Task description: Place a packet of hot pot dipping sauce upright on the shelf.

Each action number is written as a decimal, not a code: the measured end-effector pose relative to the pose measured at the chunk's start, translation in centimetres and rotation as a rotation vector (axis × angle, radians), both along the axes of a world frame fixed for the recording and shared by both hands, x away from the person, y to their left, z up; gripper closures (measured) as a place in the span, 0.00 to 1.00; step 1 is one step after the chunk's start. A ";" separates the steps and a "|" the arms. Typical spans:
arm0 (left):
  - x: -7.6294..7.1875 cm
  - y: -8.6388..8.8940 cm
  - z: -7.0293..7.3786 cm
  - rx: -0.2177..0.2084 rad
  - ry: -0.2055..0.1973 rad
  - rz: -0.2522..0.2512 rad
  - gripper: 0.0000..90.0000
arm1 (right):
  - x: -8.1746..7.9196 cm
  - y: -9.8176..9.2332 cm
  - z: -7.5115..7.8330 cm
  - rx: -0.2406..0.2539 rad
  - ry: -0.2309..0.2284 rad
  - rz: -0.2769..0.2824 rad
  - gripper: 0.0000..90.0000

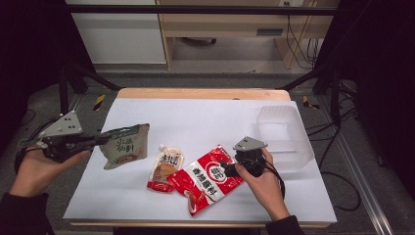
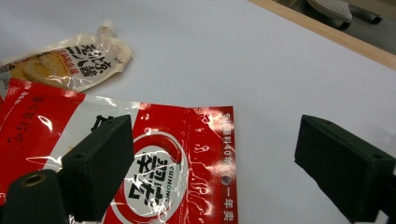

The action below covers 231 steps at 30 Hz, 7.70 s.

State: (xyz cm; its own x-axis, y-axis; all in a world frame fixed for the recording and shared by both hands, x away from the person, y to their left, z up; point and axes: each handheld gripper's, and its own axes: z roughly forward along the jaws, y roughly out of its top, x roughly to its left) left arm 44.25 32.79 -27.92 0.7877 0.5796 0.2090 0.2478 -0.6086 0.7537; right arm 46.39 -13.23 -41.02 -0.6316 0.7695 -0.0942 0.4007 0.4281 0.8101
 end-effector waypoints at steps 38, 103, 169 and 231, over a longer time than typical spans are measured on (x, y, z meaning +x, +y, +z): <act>3.8 -13.1 -0.1 0.079 0.025 -0.237 1.00 | 1.8 4.0 9.8 -0.345 0.075 0.405 0.26; -0.1 -8.2 -9.7 -0.166 -0.026 -0.002 0.04 | 4.8 2.1 14.2 -0.457 0.038 0.414 1.00; 0.2 0.7 -16.0 -0.250 -0.010 0.296 0.04 | 0.8 -16.9 13.8 -0.376 0.030 0.198 1.00; 0.2 0.8 -16.1 -0.250 -0.002 0.299 0.05 | 1.5 -18.8 8.0 -0.273 0.159 0.209 0.97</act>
